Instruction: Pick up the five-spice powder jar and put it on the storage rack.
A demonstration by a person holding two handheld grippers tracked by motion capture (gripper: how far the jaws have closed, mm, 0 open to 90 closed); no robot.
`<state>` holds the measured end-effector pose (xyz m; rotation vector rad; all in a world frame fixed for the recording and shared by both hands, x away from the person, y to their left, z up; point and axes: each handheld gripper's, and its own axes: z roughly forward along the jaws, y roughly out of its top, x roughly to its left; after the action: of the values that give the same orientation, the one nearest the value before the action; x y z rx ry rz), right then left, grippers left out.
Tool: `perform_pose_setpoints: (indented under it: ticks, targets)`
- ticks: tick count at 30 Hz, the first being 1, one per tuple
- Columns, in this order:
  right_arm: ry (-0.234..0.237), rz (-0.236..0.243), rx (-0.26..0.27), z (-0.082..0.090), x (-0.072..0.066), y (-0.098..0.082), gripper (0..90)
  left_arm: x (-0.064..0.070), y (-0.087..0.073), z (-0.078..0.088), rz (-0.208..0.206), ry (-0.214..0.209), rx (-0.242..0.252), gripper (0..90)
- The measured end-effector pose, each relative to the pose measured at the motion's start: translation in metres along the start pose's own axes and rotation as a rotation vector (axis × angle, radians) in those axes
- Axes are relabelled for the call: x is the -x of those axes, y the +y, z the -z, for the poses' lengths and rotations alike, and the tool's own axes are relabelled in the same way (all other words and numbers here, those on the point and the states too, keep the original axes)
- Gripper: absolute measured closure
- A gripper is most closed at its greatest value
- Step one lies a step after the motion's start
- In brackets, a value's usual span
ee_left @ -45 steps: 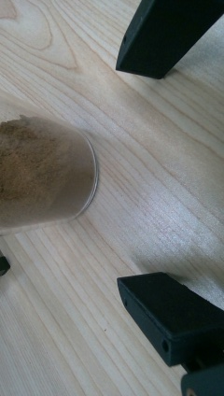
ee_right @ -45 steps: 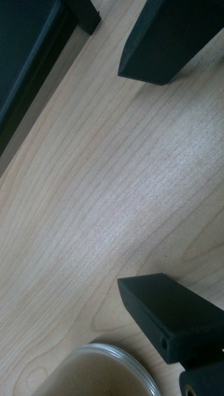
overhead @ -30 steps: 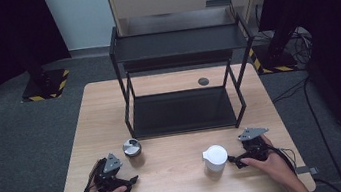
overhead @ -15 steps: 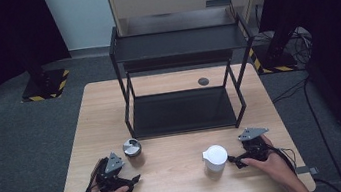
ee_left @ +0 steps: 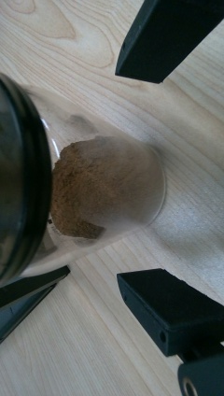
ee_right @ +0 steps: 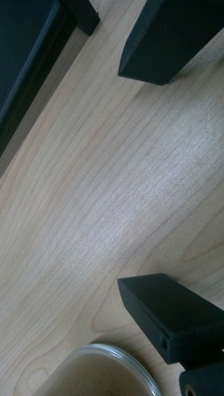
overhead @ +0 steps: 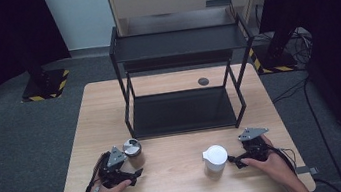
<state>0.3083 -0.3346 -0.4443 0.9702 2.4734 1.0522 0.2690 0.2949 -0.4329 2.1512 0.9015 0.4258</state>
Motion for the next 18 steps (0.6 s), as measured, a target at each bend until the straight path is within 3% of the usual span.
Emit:
perform_pose_setpoints:
  ticks: [18]
  targets:
    - [-0.001,-0.002,0.0,0.0,0.0,0.0,2.7,-0.004,0.008,-0.013,0.039,0.013,0.02,4.8]
